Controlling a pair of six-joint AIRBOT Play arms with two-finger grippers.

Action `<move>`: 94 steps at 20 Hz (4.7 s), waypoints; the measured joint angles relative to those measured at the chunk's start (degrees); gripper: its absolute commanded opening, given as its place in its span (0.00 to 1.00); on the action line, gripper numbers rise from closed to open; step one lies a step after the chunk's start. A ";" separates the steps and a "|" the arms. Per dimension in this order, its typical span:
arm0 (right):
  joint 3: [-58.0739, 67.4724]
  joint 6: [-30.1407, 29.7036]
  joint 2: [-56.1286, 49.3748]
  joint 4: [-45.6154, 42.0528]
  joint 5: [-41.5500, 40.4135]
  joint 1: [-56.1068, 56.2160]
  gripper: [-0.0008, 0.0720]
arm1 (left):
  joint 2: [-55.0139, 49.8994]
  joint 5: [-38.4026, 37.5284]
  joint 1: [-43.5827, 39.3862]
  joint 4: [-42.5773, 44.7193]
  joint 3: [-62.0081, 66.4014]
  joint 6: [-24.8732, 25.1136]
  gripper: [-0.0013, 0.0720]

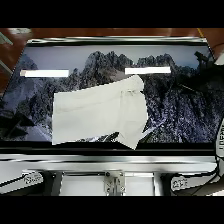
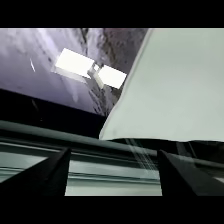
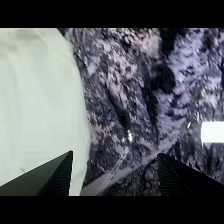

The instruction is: Fold the shirts.

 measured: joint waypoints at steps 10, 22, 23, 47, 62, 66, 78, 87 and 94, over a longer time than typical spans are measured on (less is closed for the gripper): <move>-10.88 -3.15 1.62 7.04 -1.68 -4.52 0.89 | 0.94 12.39 2.75 -8.85 -23.39 8.20 0.91; -13.60 -6.47 1.64 4.85 -4.48 -3.63 0.89 | -4.52 25.68 -8.26 -16.48 -24.70 5.99 0.07; -15.41 -6.88 1.62 3.96 -3.87 -2.82 0.89 | -4.44 26.10 -8.57 -16.55 -24.57 5.77 0.07; -23.93 -19.45 17.07 23.08 -28.35 9.05 0.09 | 16.94 27.85 -13.62 -22.84 11.78 8.37 0.07; 14.27 -7.87 55.71 -13.22 -26.32 6.10 0.09 | 33.29 22.71 -17.42 -13.55 58.12 -2.01 0.07; 14.67 -6.14 54.58 -17.49 -11.32 6.10 0.09 | 33.77 11.65 -17.44 -8.48 55.78 -3.30 0.07; -7.67 0.35 25.05 -15.17 2.58 6.12 0.09 | 20.90 13.18 -19.23 -1.40 16.44 -3.87 0.07; -13.09 -4.55 -3.65 3.69 -41.48 9.53 0.09 | -11.67 44.65 -27.78 0.09 20.00 -3.78 0.07; -13.33 -8.68 -9.27 6.84 -55.41 14.21 0.09 | -21.07 44.72 -29.51 -0.39 22.71 -3.52 0.07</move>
